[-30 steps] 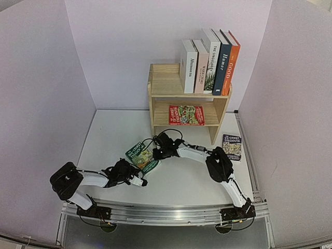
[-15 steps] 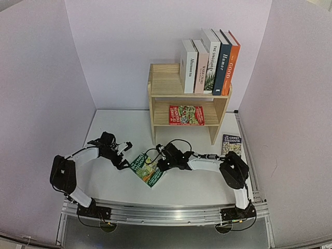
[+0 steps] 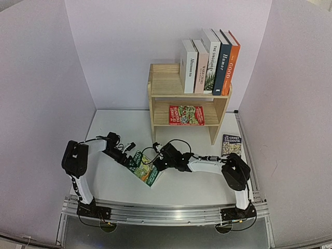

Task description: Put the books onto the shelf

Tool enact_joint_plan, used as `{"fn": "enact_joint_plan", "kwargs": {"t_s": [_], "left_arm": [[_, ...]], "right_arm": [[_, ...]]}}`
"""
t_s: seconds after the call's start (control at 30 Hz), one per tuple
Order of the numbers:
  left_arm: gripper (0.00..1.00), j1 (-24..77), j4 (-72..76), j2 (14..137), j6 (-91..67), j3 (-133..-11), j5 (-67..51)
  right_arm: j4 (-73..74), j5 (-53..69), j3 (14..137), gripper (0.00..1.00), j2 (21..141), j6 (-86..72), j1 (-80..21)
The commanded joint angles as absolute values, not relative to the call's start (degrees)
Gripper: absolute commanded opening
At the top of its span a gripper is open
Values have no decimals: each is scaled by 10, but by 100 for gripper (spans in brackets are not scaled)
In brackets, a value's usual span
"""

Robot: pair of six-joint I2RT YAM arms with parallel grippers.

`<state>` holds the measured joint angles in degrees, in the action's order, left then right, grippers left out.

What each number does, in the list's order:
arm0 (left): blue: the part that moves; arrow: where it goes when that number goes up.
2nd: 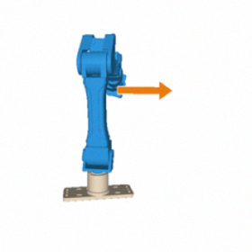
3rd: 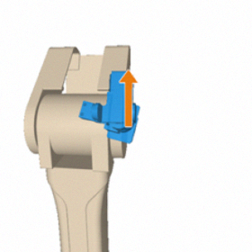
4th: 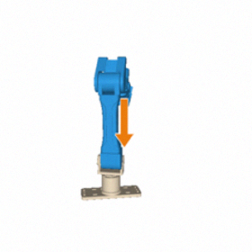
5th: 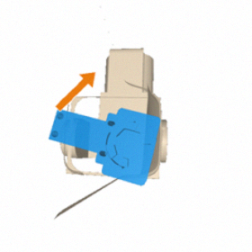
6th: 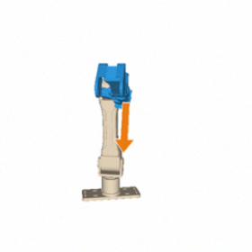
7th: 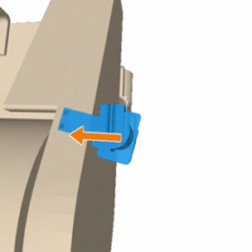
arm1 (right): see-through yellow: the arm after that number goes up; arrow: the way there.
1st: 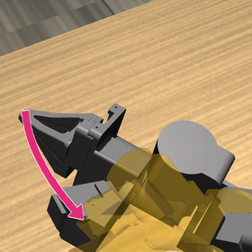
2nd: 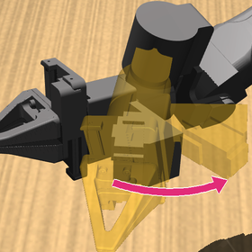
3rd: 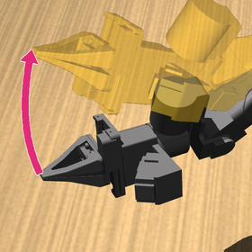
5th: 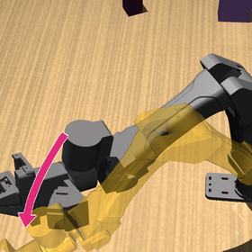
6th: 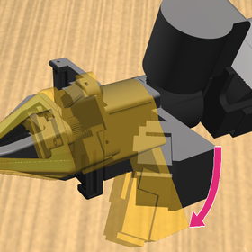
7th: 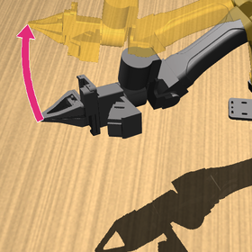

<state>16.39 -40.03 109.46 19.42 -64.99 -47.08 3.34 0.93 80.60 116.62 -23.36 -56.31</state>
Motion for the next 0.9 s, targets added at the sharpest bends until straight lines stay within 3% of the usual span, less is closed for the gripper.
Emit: {"fn": "enact_joint_plan", "kwargs": {"t_s": [0.0,0.13,0.27,0.33,0.43,0.5,0.77,0.8,0.87], "left_arm": [[97,165,-403,1125,193,-699,-510],[86,173,-419,1145,208,-725,-532],[66,183,-424,1148,218,-734,-541],[53,184,-424,1153,215,-739,-546],[26,185,-433,1161,210,-754,-558],[3,185,-442,1164,208,-764,-562],[0,186,-471,1120,139,-763,-545],[0,186,-471,1112,112,-763,-542],[0,186,-471,1098,55,-766,-532]], "right_arm": [[-25,5,817,0,1131,-226,-566],[-36,10,825,0,1141,-230,-566],[-43,12,833,0,1153,-239,-566],[-44,13,837,0,1160,-243,-565],[-45,13,839,0,1166,-249,-565],[-45,15,836,0,1166,-254,-562],[-29,-33,813,0,1134,-238,-556],[-4,-50,821,7,1130,-231,-556],[58,-94,844,34,1124,-214,-559]]}}
